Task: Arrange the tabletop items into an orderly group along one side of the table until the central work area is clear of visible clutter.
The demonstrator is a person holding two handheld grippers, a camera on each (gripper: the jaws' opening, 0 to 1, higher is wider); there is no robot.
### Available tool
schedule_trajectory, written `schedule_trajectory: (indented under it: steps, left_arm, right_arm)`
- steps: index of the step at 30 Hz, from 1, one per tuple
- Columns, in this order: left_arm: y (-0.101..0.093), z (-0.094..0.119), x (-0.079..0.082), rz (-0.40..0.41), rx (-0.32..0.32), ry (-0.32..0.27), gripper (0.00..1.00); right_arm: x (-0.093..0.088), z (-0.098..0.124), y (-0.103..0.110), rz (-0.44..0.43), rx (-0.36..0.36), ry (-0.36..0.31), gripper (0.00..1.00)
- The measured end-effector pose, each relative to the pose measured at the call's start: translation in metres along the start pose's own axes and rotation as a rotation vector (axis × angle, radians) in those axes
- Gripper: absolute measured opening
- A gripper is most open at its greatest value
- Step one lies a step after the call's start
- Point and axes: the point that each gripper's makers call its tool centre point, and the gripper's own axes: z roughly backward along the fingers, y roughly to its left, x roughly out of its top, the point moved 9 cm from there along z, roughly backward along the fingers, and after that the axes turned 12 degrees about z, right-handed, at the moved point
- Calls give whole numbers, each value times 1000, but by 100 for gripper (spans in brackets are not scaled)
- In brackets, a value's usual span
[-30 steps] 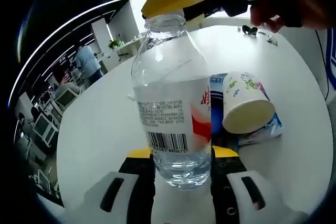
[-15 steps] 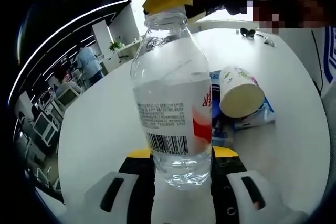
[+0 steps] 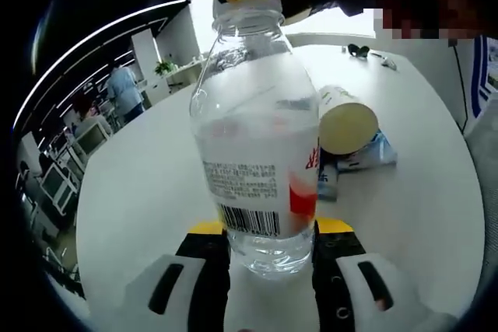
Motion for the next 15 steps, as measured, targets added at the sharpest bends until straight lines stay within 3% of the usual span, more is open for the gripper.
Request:
schedule_trajectory:
  steps: [7, 15]
  left_arm:
    - [7, 1, -11, 0, -34, 23, 38]
    - [10, 2, -12, 17, -61, 9, 39]
  right_arm:
    - [-4, -7, 9, 0, 7, 27, 17]
    - [-1, -12, 15, -6, 3, 17, 17]
